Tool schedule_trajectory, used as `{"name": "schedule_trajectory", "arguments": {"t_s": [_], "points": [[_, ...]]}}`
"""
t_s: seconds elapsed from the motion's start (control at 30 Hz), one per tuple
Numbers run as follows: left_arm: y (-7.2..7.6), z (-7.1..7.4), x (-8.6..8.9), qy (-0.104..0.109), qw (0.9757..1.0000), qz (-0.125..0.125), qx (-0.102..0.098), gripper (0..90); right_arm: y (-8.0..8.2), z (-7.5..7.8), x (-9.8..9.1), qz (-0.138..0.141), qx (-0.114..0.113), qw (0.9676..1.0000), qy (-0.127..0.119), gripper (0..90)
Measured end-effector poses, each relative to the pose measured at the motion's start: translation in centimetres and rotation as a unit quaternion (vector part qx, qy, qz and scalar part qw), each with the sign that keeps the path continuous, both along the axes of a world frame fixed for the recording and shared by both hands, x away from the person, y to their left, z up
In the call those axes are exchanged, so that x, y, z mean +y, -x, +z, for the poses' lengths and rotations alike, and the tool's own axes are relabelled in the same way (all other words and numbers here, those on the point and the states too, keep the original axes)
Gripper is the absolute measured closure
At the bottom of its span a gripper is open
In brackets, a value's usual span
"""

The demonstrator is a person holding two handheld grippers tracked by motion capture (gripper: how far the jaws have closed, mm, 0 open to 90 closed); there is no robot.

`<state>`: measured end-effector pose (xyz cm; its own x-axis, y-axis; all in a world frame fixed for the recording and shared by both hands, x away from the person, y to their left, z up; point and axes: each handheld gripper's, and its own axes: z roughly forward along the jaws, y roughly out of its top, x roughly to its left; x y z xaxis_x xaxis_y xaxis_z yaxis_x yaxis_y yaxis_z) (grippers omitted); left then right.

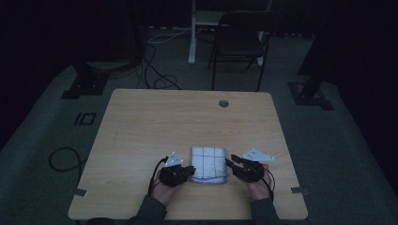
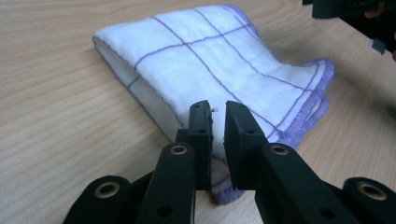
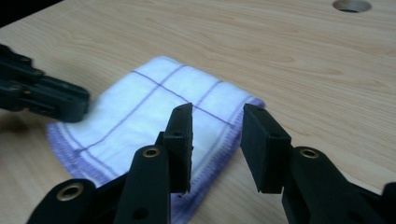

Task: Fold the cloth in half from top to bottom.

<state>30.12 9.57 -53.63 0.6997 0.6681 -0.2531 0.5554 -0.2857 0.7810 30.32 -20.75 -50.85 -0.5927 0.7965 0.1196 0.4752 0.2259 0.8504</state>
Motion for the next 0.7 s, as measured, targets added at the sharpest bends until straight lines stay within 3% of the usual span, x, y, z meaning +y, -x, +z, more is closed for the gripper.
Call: {"name": "schedule_trajectory", "arguments": {"t_s": [0.2,0.43,0.63,0.7], "points": [[-0.1,0.0,0.8,-0.005,0.9999,0.012,-0.007,79.0,-0.7,-0.8,-1.0,-0.024,0.006,0.9995,0.019,62.9],[-0.4,-0.2,2.1,-0.023,0.9990,0.036,-0.016,77.4,-1.9,-2.2,-2.4,-0.053,0.032,0.9977,0.029,62.4],[-1.0,-0.2,3.2,-0.054,0.9959,0.064,-0.033,75.2,-2.4,-2.9,-2.2,-0.060,0.044,0.9964,0.042,61.1],[-1.3,-0.2,3.6,-0.062,0.9945,0.076,-0.036,74.2,-2.5,-3.0,-2.0,-0.063,0.043,0.9954,0.058,60.6]]}}
